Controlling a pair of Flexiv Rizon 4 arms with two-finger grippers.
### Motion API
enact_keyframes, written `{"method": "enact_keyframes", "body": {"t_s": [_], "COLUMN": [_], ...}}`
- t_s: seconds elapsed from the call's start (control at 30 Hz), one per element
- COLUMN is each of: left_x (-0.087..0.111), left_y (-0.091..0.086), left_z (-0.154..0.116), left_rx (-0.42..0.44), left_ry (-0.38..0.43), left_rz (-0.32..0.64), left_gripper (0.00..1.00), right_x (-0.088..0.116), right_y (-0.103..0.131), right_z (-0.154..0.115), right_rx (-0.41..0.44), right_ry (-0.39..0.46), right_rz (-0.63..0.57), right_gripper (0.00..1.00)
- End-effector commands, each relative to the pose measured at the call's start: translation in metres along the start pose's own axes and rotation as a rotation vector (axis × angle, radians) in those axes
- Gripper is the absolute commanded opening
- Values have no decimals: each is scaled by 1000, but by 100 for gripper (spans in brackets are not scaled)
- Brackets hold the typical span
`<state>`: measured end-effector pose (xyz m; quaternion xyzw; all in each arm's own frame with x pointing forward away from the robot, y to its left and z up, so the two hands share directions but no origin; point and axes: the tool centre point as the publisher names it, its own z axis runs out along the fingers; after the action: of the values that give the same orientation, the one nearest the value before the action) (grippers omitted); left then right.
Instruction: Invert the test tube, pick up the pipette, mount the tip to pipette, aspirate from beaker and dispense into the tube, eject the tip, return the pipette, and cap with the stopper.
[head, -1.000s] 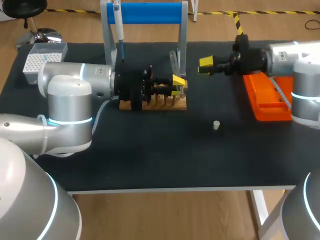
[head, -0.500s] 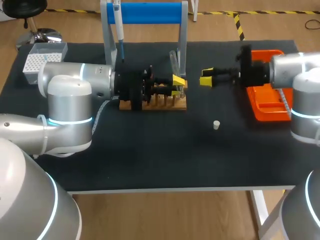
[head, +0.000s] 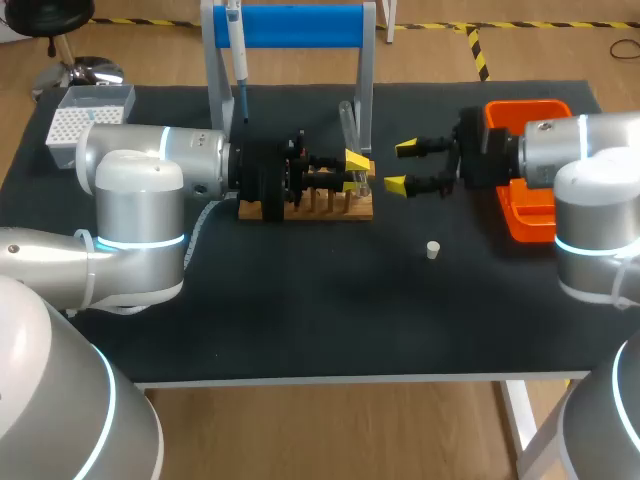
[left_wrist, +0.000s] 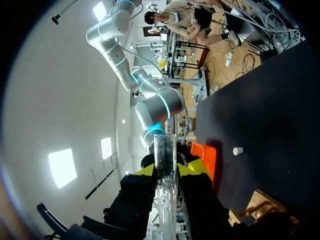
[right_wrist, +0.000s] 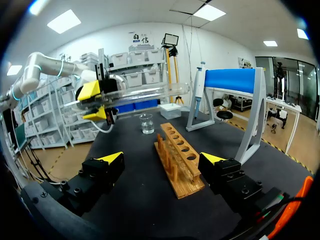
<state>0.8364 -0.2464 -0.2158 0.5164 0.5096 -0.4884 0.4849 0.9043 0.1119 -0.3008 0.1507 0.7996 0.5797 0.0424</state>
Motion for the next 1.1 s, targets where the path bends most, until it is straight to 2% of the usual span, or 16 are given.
{"method": "enact_keyframes", "body": {"t_s": [0.03,0.6,1.1], "left_x": [-1,-1,-1], "left_y": [1,1,1], "left_z": [0,0,0], "left_rx": [3,3,3], "left_ry": [2,2,2], "left_rz": [0,0,0], "left_gripper": [0,0,0], "right_x": [-1,-17,-21], "right_y": [-9,-30,-29], "right_z": [15,46,58], "right_rx": [5,93,111], "right_ry": [-20,-73,-90], "right_rz": [-20,-107,-79], "right_gripper": [100,100,100]}}
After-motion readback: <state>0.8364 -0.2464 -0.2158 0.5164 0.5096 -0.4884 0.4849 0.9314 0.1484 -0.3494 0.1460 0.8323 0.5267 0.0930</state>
